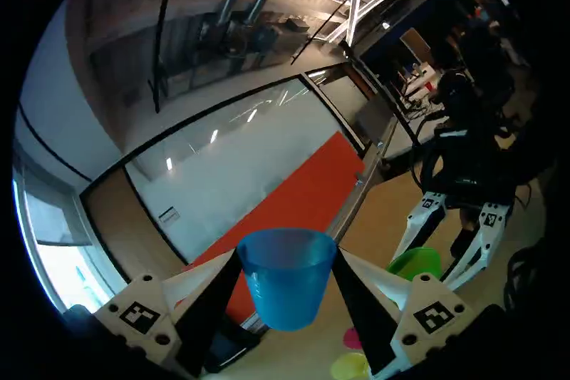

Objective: Pour water

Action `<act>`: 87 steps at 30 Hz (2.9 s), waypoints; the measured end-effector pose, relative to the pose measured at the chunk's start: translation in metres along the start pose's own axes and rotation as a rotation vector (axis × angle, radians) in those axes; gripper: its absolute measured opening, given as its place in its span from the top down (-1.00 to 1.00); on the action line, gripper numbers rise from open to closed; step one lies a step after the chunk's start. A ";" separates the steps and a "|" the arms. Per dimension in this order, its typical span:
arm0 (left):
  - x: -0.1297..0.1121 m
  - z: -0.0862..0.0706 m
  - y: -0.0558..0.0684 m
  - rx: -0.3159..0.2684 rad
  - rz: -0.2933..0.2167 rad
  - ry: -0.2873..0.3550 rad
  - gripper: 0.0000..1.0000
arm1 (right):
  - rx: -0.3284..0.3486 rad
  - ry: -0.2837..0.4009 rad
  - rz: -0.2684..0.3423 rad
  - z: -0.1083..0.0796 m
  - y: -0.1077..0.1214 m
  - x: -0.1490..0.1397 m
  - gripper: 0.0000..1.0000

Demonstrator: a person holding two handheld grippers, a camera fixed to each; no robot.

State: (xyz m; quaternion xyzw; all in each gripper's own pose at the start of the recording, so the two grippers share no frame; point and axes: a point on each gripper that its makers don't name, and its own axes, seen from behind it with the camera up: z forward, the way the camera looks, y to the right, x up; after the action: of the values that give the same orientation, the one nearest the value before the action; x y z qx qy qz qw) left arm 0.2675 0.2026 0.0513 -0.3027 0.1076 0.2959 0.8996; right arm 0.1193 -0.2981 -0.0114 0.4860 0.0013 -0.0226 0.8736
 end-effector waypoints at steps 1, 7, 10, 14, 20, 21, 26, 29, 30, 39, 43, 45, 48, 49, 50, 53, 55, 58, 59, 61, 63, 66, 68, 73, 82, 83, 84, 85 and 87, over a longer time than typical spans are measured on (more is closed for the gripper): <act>-0.001 0.000 -0.001 -0.001 -0.025 -0.001 -0.75 | 0.000 0.002 -0.001 0.000 0.000 0.001 -0.82; -0.006 -0.002 -0.009 -0.013 -0.167 -0.008 -0.76 | 0.001 0.012 -0.004 -0.003 -0.001 0.005 -0.82; -0.008 -0.003 -0.012 -0.016 -0.225 -0.010 -0.77 | 0.001 0.018 -0.007 -0.004 -0.001 0.007 -0.82; -0.010 -0.006 -0.015 -0.019 -0.291 -0.009 -0.76 | 0.000 0.023 -0.009 -0.005 -0.001 0.009 -0.82; -0.012 -0.009 -0.018 -0.034 -0.406 0.001 -0.76 | -0.002 0.030 -0.012 -0.006 0.000 0.011 -0.82; -0.012 -0.009 -0.018 -0.038 -0.426 0.004 -0.76 | -0.003 0.031 -0.012 -0.006 0.000 0.012 -0.82; -0.010 -0.009 -0.020 -0.055 -0.526 0.026 -0.76 | -0.004 0.034 -0.013 -0.007 0.000 0.013 -0.82; -0.012 -0.010 -0.022 -0.060 -0.566 0.032 -0.77 | -0.006 0.034 -0.014 -0.007 0.001 0.014 -0.82; -0.013 -0.011 -0.022 -0.061 -0.574 0.032 -0.77 | -0.007 0.034 -0.014 -0.007 0.001 0.014 -0.82; -0.022 -0.015 -0.012 -0.085 -0.614 0.010 -0.77 | -0.011 0.034 -0.010 -0.007 0.002 0.014 -0.82; -0.032 -0.018 -0.007 -0.094 -0.606 -0.016 -0.78 | -0.015 0.023 -0.010 -0.008 0.003 0.013 -0.82; -0.039 -0.020 -0.003 -0.097 -0.600 -0.034 -0.78 | -0.017 0.012 -0.010 -0.009 0.004 0.011 -0.82; -0.050 -0.024 0.002 -0.102 -0.596 -0.060 -0.78 | -0.020 -0.009 -0.007 -0.009 0.006 0.007 -0.82; -0.054 -0.025 0.003 -0.104 -0.596 -0.068 -0.78 | -0.021 -0.017 -0.005 -0.010 0.007 0.006 -0.82; -0.058 -0.026 0.005 -0.105 -0.595 -0.077 -0.78 | -0.021 -0.025 -0.002 -0.011 0.008 0.004 -0.82; -0.071 -0.030 0.010 -0.107 -0.596 -0.100 -0.78 | -0.029 -0.047 -0.004 -0.014 0.013 0.001 -0.82; -0.080 -0.033 0.014 -0.110 -0.596 -0.118 -0.78 | -0.035 -0.062 -0.006 -0.016 0.016 -0.002 -0.82; -0.094 -0.038 0.021 -0.115 -0.596 -0.144 -0.79 | -0.046 -0.086 -0.002 -0.022 0.022 -0.006 -0.82; -0.098 -0.039 0.023 -0.117 -0.596 -0.152 -0.78 | -0.049 -0.095 0.001 -0.023 0.024 -0.008 -0.82; -0.106 -0.041 0.028 -0.121 -0.597 -0.165 -0.78 | -0.056 -0.115 0.005 -0.027 0.028 -0.012 -0.82; -0.114 -0.044 0.033 -0.126 -0.599 -0.178 -0.78 | -0.062 -0.135 0.007 -0.032 0.033 -0.017 -0.83; -0.125 -0.047 0.041 -0.136 -0.604 -0.201 -0.78 | -0.068 -0.165 0.005 -0.038 0.038 -0.024 -0.82; -0.132 -0.049 0.046 -0.145 -0.606 -0.217 -0.78 | -0.068 -0.185 0.006 -0.042 0.040 -0.029 -0.82; -0.148 -0.053 0.059 -0.170 -0.607 -0.256 -0.78 | -0.055 -0.238 0.012 -0.052 0.041 -0.041 -0.83; -0.176 -0.058 0.082 -0.210 -0.583 -0.332 -0.78 | -0.040 -0.323 -0.006 -0.064 0.045 -0.059 -0.83; -0.179 -0.059 0.086 -0.216 -0.581 -0.341 -0.78 | -0.038 -0.331 -0.006 -0.065 0.045 -0.061 -0.83; -0.182 -0.059 0.088 -0.221 -0.579 -0.349 -0.78 | -0.037 -0.337 -0.006 -0.065 0.046 -0.063 -0.83; -0.185 -0.059 0.091 -0.225 -0.576 -0.357 -0.78 | -0.036 -0.343 -0.005 -0.066 0.046 -0.065 -0.83; -0.191 -0.059 0.097 -0.234 -0.570 -0.376 -0.78 | -0.035 -0.355 -0.005 -0.067 0.048 -0.068 -0.83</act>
State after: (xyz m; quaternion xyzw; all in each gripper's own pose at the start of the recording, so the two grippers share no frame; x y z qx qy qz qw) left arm 0.0554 0.1397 0.0290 -0.3620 -0.1829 0.0940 0.9092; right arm 0.0542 -0.2136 -0.0042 0.4589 -0.1514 -0.1100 0.8685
